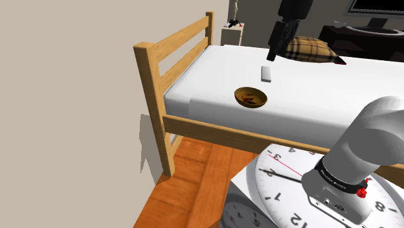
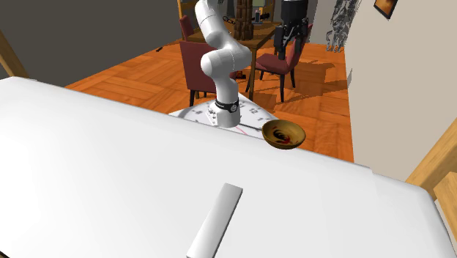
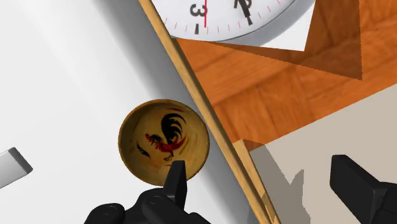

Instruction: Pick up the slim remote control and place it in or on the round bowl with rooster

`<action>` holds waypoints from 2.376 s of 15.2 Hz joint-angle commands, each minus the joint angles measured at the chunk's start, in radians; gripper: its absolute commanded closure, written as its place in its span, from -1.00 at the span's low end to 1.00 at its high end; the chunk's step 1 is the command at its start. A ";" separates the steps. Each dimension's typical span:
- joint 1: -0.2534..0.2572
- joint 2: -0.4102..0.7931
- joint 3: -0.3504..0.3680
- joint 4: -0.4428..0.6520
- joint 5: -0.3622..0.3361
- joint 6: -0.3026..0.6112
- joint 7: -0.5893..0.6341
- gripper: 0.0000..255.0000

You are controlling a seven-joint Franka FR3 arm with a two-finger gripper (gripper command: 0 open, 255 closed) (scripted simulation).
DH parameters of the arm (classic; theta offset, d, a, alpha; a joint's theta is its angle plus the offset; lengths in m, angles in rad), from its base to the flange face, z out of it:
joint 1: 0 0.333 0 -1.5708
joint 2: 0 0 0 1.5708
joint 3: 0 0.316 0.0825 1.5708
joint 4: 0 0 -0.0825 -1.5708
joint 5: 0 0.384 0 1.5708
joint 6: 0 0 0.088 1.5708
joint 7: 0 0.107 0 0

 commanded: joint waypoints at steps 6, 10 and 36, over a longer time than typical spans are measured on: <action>-0.059 0.143 -0.027 0.024 -0.026 0.111 0.031 -1.00; -0.102 0.262 -0.052 0.058 -0.045 0.190 0.058 -1.00; -0.334 1.024 -0.254 0.533 -0.028 0.438 0.207 -1.00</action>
